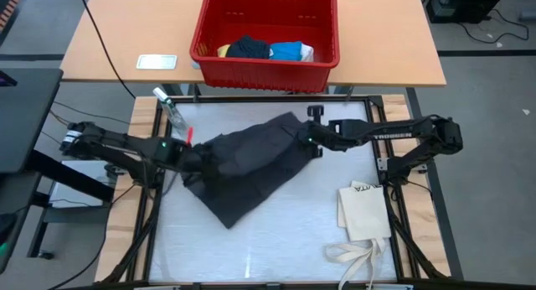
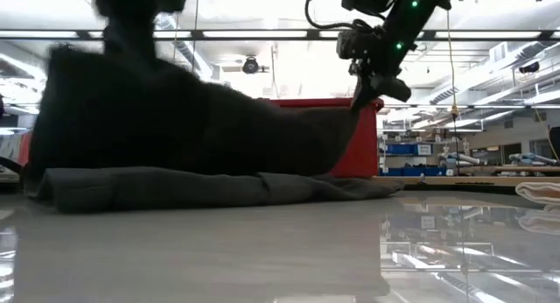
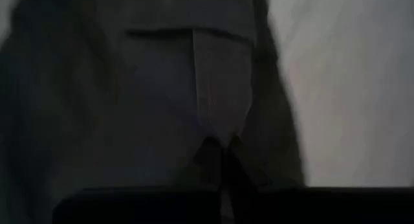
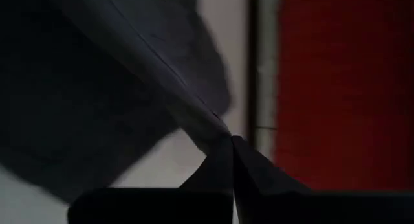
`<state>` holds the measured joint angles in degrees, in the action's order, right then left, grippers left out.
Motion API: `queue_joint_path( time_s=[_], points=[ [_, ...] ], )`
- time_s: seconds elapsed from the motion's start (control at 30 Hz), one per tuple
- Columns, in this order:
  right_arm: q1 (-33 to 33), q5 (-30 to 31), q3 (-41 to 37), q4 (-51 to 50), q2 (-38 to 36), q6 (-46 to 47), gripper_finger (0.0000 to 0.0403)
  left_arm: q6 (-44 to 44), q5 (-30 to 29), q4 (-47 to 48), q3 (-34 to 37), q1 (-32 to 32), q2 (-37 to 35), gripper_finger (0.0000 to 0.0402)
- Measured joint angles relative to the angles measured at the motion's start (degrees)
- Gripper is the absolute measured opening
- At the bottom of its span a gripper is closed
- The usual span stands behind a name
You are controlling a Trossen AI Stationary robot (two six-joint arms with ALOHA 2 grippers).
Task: Fold laundry
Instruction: Fold the dark blue shorts
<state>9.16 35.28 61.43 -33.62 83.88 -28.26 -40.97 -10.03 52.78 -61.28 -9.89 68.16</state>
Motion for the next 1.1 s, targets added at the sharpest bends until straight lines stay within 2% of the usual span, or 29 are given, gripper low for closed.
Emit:
queue_joint_path(
  time_s=[0.1, 0.2, 0.3, 0.43, 0.53, 0.63, 0.73, 0.8, 0.87, 1.0, 1.1],
  points=[
    [2.18, 1.56, 0.24, -1.51, 0.00, -1.73, 0.0001, -2.20, -1.74, -5.51, -1.85, 1.23, 0.34, 0.0009],
    [4.55, 1.48, -0.13, -5.82, 0.44, 0.77, 0.0000, -2.09, -1.89, -13.39, -1.17, 1.46, 2.94, 0.0009],
    [6.60, -1.43, -2.67, -7.57, 0.44, 3.46, 0.0000, -2.03, -1.42, -16.17, -0.95, 0.72, 7.81, 0.0009],
    [8.04, -8.54, -7.05, -5.89, 0.44, 4.73, 0.0000, -1.76, 2.33, -15.33, -0.95, -0.89, 15.47, 0.0009],
    [8.66, -9.52, -9.80, -2.93, 0.50, 5.75, 0.0003, -1.72, 6.17, -16.86, -0.93, -2.39, 20.96, 0.0020],
    [9.37, -10.11, -10.20, -2.33, 0.50, 10.98, 0.0019, -3.38, 9.95, -19.15, -0.84, -2.79, 24.28, 0.0041],
    [9.45, -17.62, -9.02, -2.03, 0.24, 18.18, 0.0039, -4.47, 12.76, -19.14, -1.03, -1.50, 23.67, 0.0070],
    [9.07, -25.06, -8.83, 1.10, -0.03, 21.48, 0.0045, -4.78, 12.88, -18.98, -1.43, -0.96, 22.44, 0.0090],
    [8.35, -30.04, -9.05, 6.08, 0.48, 23.73, 0.0046, -4.85, 13.00, -18.51, -2.08, -0.78, 20.91, 0.0108],
    [7.04, -32.54, -10.12, 13.71, 4.57, 24.93, 0.0033, -4.96, 11.75, -18.70, -2.57, -0.33, 16.90, 0.0136],
    [7.29, -33.33, -10.19, 15.91, 8.67, 27.35, 0.0014, -5.21, 9.22, -16.60, -2.55, 0.93, 14.56, 0.0148]
  ],
)
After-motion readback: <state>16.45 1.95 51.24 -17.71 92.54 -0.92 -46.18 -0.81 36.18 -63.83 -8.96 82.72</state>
